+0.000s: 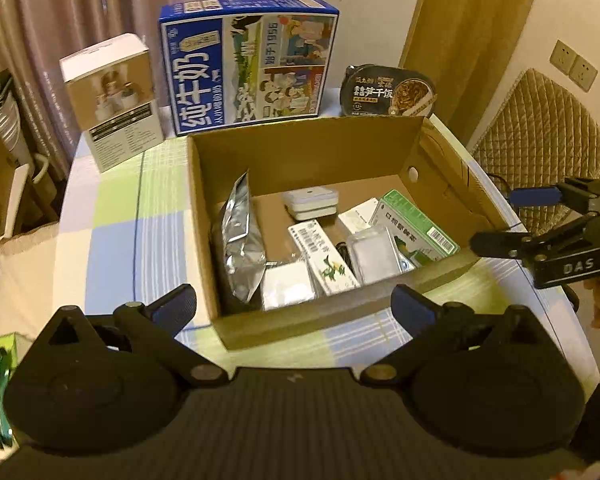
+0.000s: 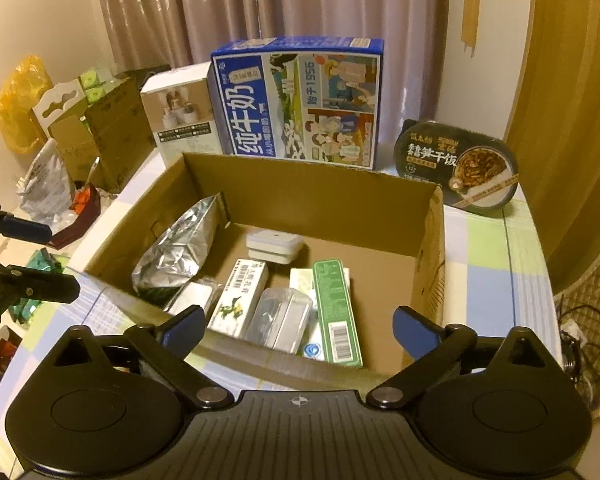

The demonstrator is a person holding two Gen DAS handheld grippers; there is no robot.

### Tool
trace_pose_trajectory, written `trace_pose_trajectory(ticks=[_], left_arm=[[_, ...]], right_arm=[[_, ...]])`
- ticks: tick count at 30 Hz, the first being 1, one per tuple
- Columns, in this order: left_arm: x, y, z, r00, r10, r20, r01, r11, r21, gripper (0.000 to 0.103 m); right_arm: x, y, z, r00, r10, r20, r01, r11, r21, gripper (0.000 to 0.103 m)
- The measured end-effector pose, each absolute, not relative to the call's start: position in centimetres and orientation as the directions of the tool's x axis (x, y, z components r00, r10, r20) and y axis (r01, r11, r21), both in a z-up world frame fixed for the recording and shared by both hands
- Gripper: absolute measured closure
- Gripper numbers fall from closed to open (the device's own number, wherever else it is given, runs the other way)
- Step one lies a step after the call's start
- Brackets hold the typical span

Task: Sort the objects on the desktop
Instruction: 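Move both grippers back toward the red candy packet and white spoon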

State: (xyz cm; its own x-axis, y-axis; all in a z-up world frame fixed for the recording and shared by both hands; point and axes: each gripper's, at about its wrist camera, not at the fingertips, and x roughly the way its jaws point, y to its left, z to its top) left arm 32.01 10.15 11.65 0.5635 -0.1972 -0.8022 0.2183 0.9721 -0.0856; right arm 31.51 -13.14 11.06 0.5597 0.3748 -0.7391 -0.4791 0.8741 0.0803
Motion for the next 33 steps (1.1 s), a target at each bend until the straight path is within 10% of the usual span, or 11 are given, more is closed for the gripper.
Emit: trace_pose_trajectory(ticks=[33], left_arm=[[13.8,10.9,6.3,0.589,-0.049,-0.806,0.133,0.99,0.037,0.002]], right_arm=[[16.7,-17.6,4.5,0.412,0.498,-0.763,-0.707,0.703,0.077,0.002]])
